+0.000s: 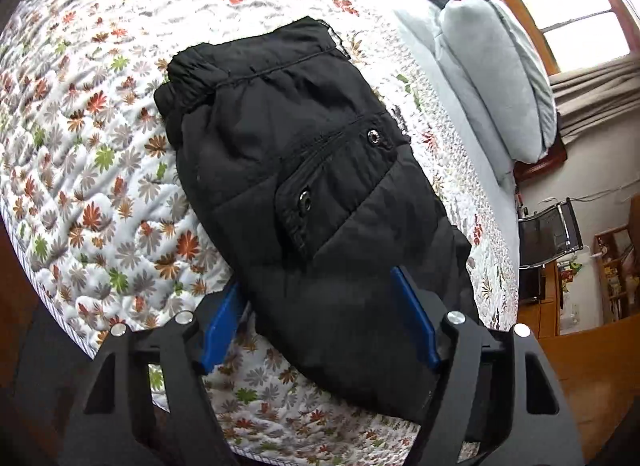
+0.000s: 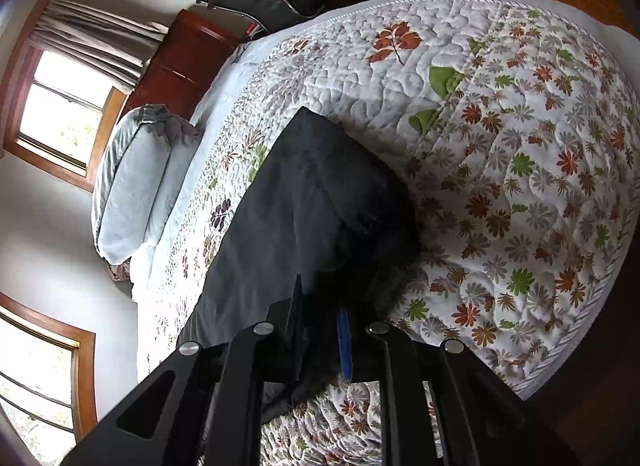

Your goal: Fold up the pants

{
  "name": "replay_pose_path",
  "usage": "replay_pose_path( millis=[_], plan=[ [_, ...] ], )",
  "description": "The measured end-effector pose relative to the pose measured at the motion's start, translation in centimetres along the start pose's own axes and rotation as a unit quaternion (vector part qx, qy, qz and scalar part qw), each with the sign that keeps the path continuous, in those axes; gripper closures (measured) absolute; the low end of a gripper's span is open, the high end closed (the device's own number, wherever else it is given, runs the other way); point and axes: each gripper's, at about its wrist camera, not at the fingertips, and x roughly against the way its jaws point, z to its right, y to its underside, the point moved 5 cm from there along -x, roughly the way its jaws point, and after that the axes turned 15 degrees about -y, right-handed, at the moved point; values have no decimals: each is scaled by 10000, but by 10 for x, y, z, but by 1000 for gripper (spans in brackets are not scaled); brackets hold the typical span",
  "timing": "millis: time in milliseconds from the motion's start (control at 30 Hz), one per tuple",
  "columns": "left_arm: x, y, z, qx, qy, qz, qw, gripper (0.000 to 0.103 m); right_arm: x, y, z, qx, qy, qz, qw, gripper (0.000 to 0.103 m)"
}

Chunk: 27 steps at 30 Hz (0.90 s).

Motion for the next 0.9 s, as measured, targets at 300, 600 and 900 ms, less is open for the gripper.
replay_pose_path(
  millis=[300,600,900],
  plan=[
    [-13,-14,-2,332,504,-121,9981,78,2,-4,4,-105,-180,17,9998,89],
    [-21,-5,-3,323,643,-19,9974,83,7,-4,11,-121,-43,65,9999,79],
    [11,-9,-20,96,17,698,9975,41,22,-1,27,-607,-222,218,9977,49]
  ],
)
